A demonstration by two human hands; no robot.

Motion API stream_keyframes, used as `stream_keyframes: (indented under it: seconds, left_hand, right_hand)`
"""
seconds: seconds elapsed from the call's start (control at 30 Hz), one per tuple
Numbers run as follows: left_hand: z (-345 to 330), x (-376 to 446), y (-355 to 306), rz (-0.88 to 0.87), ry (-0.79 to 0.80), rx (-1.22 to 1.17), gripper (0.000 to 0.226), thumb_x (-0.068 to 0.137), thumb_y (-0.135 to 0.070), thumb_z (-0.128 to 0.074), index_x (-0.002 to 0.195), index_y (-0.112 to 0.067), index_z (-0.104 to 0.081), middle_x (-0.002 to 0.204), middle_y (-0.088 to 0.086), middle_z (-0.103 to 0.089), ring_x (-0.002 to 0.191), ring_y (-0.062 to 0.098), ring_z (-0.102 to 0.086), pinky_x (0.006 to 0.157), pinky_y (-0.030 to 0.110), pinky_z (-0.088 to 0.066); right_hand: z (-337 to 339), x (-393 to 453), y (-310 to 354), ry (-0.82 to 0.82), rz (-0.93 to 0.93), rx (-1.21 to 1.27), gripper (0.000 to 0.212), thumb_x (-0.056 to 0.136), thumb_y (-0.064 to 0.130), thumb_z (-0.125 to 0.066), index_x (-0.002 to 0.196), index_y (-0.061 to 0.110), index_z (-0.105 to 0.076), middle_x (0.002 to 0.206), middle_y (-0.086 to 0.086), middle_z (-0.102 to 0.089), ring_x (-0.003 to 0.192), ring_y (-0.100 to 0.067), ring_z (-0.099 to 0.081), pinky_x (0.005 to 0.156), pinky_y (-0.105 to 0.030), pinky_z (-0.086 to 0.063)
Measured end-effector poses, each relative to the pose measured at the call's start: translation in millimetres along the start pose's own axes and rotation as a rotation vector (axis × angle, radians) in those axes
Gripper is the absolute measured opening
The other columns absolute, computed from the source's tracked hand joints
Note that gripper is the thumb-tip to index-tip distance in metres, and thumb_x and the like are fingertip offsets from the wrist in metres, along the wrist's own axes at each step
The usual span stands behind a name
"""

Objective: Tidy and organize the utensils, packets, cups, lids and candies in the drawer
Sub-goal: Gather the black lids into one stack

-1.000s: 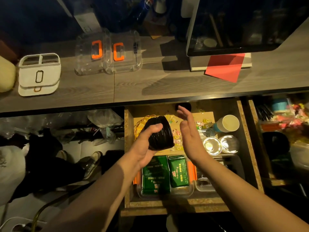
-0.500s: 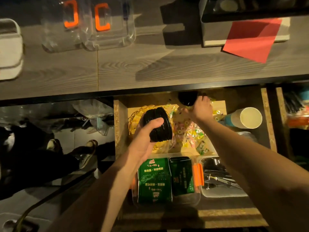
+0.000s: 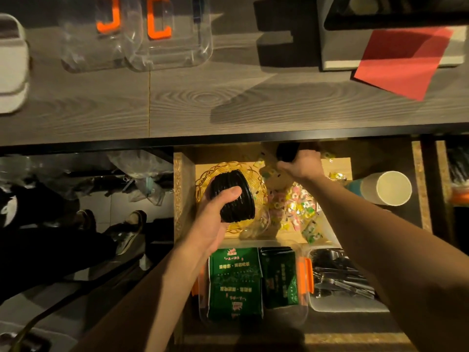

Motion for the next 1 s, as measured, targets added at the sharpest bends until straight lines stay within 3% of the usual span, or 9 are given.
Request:
stream_keyframes:
  seconds: [0.1,0.17,0.27,0.33,0.43,0.63,0.8,1.0]
  left_hand:
    - [0,-1,-6,-0.018,-0.008,-0.002,0.093,0.051,-0.034,-0.083,0.136,-0.011,-0.053,0.126,0.019,-0.064,0.112,0.032,-0.065,0.071,0.035,-0.06]
    - [-2,-5,-10,-0.026,-0.013,0.016,0.096,0.051,-0.036,-0.084,0.138,-0.012,-0.051,0.129,0.021,-0.062,0.115,0.035,-0.064,0.074,0.038,-0.06]
    - [-8,-15,-15,-0.033,-0.01,0.028,0.095,0.053,-0.033,-0.084,0.139,-0.013,-0.049,0.131,0.022,-0.06,0.116,0.035,-0.063,0.07,0.034,-0.06]
    - [-15,-24,-19,-0.044,0.002,0.027,0.078,0.06,-0.025,-0.081,0.132,-0.016,-0.051,0.129,0.021,-0.06,0.112,0.034,-0.063,0.066,0.032,-0.06]
    - [-30,-43,-26,-0.057,0.049,0.044,0.057,0.067,-0.017,-0.078,0.118,-0.022,-0.055,0.124,0.018,-0.061,0.105,0.031,-0.065,0.064,0.033,-0.06]
    - [-53,-85,-37,-0.125,0.119,0.073,0.076,0.048,-0.031,-0.084,0.12,-0.022,-0.06,0.115,0.015,-0.069,0.099,0.027,-0.071,0.068,0.036,-0.059]
    - [-65,-113,-48,-0.173,0.161,0.126,0.079,0.052,-0.035,-0.083,0.125,-0.018,-0.059,0.122,0.02,-0.065,0.11,0.035,-0.066,0.073,0.038,-0.059]
    - [-70,-132,-53,-0.158,0.194,0.124,0.115,0.04,-0.049,-0.097,0.138,-0.008,-0.052,0.13,0.026,-0.06,0.113,0.037,-0.065,0.075,0.037,-0.059]
  right_hand:
    - [-1,-21,-17,-0.044,-0.058,0.227,0.081,0.078,0.05,-0.073,0.138,0.004,-0.042,0.136,-0.018,-0.045,0.128,-0.035,-0.043,0.107,-0.046,-0.044]
    - [-2,-41,-26,-0.04,-0.101,0.54,0.094,0.074,0.045,-0.078,0.148,0.013,-0.029,0.145,-0.016,-0.036,0.132,-0.036,-0.041,0.107,-0.049,-0.044]
    - [3,-82,-21,0.045,-0.095,0.926,0.084,0.078,0.034,-0.076,0.147,0.024,-0.029,0.142,-0.015,-0.042,0.121,-0.032,-0.052,0.098,-0.045,-0.052]
    - [19,-116,-7,0.102,-0.037,1.124,0.07,0.082,0.029,-0.073,0.143,0.028,-0.037,0.137,-0.014,-0.05,0.113,-0.029,-0.059,0.092,-0.041,-0.055]
    - [59,-169,23,0.141,0.118,1.351,0.064,0.072,0.034,-0.073,0.131,0.039,-0.048,0.129,-0.008,-0.056,0.114,-0.027,-0.061,0.091,-0.04,-0.054]
    - [107,-243,71,0.164,0.399,1.223,0.077,0.066,0.045,-0.075,0.138,0.04,-0.047,0.134,-0.007,-0.053,0.12,-0.027,-0.058,0.091,-0.05,-0.056]
    - [123,-264,84,0.142,0.431,1.163,0.075,0.067,0.045,-0.075,0.136,0.044,-0.048,0.133,-0.003,-0.053,0.12,-0.023,-0.058,0.093,-0.053,-0.054]
    - [133,-282,91,0.153,0.482,1.043,0.081,0.063,0.069,-0.075,0.136,0.05,-0.046,0.131,0.015,-0.053,0.125,-0.015,-0.053,0.099,-0.053,-0.05]
Point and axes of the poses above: each hand's wrist, its own x-axis towards the middle knuckle, its own z-axis out of the back of the hand, y = z × x, the point moved 10 cm from there along x, towards the middle knuckle
